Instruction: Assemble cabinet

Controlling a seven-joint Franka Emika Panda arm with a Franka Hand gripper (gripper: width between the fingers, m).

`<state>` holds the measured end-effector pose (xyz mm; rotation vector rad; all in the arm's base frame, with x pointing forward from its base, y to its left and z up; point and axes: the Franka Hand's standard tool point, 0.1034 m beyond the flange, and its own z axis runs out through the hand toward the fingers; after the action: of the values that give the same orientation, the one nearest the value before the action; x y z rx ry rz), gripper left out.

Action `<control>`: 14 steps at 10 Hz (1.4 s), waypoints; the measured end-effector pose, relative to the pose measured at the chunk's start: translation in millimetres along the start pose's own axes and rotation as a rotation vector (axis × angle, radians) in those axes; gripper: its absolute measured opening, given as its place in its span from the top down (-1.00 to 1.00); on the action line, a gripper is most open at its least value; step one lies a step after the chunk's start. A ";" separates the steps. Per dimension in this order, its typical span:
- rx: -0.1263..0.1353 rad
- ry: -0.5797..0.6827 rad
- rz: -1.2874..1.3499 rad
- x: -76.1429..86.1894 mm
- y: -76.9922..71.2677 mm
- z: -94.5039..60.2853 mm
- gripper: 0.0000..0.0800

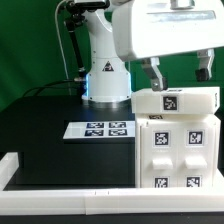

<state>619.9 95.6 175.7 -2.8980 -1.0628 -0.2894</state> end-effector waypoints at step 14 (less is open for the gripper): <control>-0.017 0.017 0.249 -15.5 11.4 16.1 -0.40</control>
Offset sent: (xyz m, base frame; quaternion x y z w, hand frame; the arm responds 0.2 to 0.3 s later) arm 0.0011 -0.0013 -0.0165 -0.0035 -0.0135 -0.0613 0.9980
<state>618.2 78.7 157.2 -2.9933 -0.6886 -0.3108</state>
